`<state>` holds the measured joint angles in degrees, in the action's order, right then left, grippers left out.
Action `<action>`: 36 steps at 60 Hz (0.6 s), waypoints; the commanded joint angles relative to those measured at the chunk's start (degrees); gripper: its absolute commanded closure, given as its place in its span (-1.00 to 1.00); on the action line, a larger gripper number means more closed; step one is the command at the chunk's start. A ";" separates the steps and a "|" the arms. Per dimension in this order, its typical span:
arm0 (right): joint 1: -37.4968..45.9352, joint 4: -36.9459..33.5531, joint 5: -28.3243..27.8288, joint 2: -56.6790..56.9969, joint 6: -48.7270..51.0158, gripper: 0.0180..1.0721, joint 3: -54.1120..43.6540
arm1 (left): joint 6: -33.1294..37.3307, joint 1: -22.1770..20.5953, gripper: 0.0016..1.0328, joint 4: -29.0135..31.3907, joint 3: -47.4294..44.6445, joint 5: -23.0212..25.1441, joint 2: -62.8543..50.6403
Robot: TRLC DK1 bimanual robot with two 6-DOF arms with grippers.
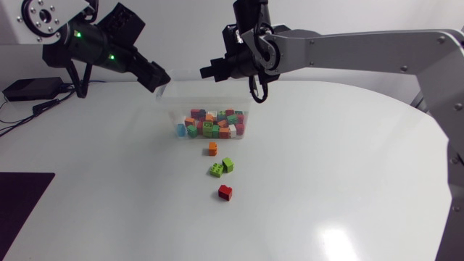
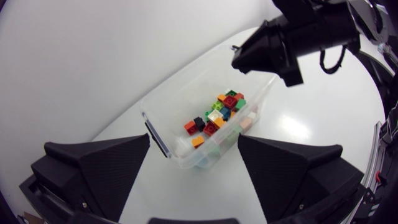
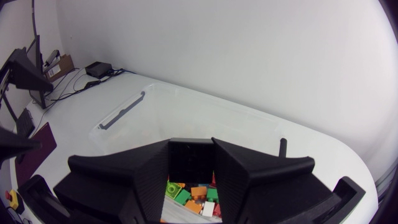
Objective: Place the duplo bricks in the container
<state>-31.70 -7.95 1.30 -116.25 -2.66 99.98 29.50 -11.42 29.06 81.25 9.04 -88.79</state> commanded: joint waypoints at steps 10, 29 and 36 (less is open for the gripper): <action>0.68 0.65 0.37 -10.58 2.74 0.06 9.70 | 6.54 -0.18 -0.92 0.74 -10.33 3.71 3.54; 2.44 -3.04 0.19 -5.31 3.62 -0.86 9.18 | 9.00 -3.70 -0.91 -0.49 -15.86 6.52 0.02; 3.31 -3.04 0.11 1.11 3.62 -0.88 3.46 | 6.01 -6.33 -0.91 -3.22 -15.86 6.26 -3.67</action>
<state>-29.12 -10.57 1.34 -121.12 0.12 106.74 37.10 -16.21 26.96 66.72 14.76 -89.19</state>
